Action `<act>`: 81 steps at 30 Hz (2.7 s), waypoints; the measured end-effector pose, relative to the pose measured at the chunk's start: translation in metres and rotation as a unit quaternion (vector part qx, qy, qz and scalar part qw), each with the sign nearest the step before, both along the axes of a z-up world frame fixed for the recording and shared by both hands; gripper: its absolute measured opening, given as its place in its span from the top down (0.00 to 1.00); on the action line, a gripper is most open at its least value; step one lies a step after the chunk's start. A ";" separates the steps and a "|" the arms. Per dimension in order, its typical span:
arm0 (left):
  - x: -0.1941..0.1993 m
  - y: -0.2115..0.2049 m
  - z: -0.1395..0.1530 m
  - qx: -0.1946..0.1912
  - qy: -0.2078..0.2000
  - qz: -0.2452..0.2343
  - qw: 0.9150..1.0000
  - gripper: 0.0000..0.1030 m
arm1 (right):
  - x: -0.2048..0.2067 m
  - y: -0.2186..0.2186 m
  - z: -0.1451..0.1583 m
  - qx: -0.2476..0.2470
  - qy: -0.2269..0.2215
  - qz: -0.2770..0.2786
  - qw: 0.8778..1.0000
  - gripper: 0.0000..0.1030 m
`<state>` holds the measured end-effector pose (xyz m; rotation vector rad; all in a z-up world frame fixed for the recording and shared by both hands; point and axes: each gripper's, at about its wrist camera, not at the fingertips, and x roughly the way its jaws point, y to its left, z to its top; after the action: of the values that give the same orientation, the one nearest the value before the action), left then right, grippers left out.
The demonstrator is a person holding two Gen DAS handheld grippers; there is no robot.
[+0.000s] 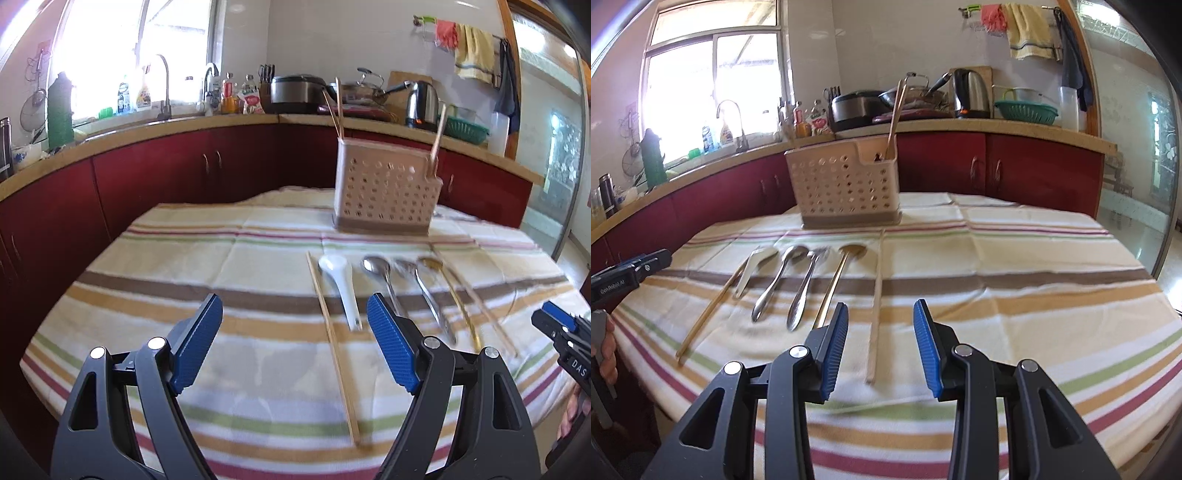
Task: Organize utensils
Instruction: 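Close the left tool on a wooden chopstick while the right tool grasps another chopstick, then lift the chopsticks with both tools and carry them to the beige caddy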
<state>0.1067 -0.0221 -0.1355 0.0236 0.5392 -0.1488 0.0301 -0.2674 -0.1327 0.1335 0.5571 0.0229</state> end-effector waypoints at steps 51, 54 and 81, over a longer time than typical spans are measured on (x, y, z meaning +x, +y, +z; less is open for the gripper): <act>-0.046 0.002 0.014 0.007 0.023 -0.063 0.998 0.94 | -0.028 -0.004 0.051 -0.008 -0.062 -0.007 0.998 0.93; -0.049 0.007 0.036 0.007 0.001 -0.061 0.998 0.94 | -0.031 -0.006 0.070 -0.010 -0.083 -0.010 0.996 0.93; 0.050 0.009 0.133 -0.018 -0.063 -0.090 0.994 0.94 | 0.070 -0.017 0.145 -0.012 -0.125 0.015 0.992 0.94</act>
<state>0.1569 -0.0126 -0.0023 0.0460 0.4070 -0.3303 0.1001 -0.2847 0.0118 0.0971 0.3092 0.0623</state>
